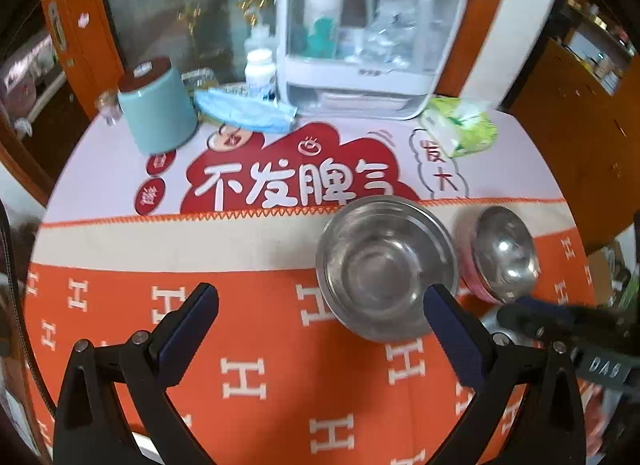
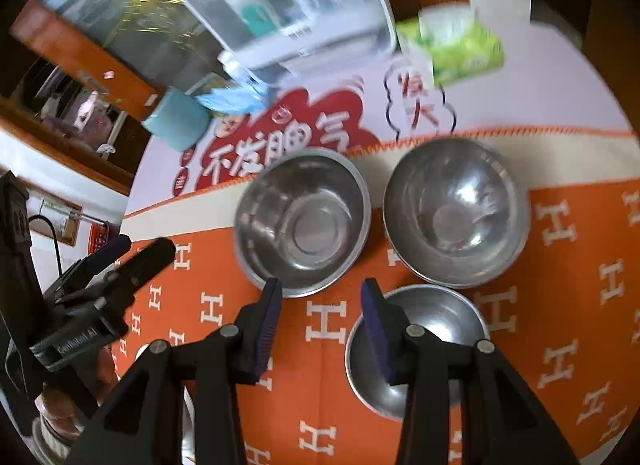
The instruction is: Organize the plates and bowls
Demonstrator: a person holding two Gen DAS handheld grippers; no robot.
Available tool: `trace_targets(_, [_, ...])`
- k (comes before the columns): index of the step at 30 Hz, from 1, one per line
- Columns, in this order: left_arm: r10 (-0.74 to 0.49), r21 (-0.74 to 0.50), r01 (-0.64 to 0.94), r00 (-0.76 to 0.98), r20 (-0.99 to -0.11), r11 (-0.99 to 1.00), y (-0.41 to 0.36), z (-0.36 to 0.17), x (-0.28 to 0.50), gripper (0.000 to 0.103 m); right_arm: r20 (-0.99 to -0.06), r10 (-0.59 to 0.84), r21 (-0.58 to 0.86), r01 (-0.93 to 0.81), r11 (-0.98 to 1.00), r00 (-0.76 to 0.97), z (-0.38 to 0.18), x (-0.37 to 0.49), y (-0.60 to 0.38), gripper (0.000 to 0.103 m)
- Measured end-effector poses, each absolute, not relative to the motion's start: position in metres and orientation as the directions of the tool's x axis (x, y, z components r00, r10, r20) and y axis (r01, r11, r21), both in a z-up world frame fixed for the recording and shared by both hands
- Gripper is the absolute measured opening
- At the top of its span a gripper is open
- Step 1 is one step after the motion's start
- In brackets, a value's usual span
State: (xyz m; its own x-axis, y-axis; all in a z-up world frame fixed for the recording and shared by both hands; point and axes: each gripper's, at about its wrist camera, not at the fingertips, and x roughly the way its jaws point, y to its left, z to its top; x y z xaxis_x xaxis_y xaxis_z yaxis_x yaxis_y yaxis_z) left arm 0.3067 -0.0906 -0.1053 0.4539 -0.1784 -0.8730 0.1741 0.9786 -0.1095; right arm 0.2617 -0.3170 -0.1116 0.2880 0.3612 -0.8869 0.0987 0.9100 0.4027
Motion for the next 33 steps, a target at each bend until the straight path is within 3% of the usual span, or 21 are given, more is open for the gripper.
trace_targets(8, [-0.139,-0.103,0.109,0.406,-0.903,0.989,-0.088,-0.151,0.354,0.1,-0.874,0.431,0.477,0.22,0.851,0.226,-0.163,0.285,-0.323,0.041])
trace_targets(16, [-0.148,-0.128,0.081,0.331,-0.932,0.988,-0.093,-0.189,0.38,0.087,-0.883,0.421,0.464,0.255,0.848,0.207,-0.185,0.299,-0.322,0.041])
trace_targets(19, [-0.149,-0.124,0.098,0.305,-0.941,0.987,-0.098,-0.2,0.384,0.073,-0.901,0.385,0.427,0.245,0.871,0.2,-0.189,0.302,-0.32,0.036])
trace_targets(21, [-0.148,-0.12,0.114,0.28,-0.949,0.986,-0.1,-0.207,0.387,0.052,-0.902,0.384,0.424,0.231,0.876,0.199,-0.189,0.304,-0.318,0.03])
trace_targets(23, [-0.186,-0.158,0.127,0.261,-0.947,0.979,-0.101,-0.21,0.388,0.04,-0.906,0.375,0.414,0.221,0.883,0.196,-0.191,0.306,-0.316,0.019])
trace_targets(26, [-0.237,-0.202,0.154,0.258,-0.937,0.967,-0.107,-0.208,0.386,0.012,-0.91,0.364,0.403,0.21,0.891,0.199,-0.192,0.307,-0.314,0.014])
trace_targets(33, [-0.207,-0.165,0.178,0.252,-0.945,0.97,-0.11,-0.202,0.377,0.011,-0.914,0.336,0.381,0.19,0.905,0.228,-0.184,0.305,-0.312,0.013])
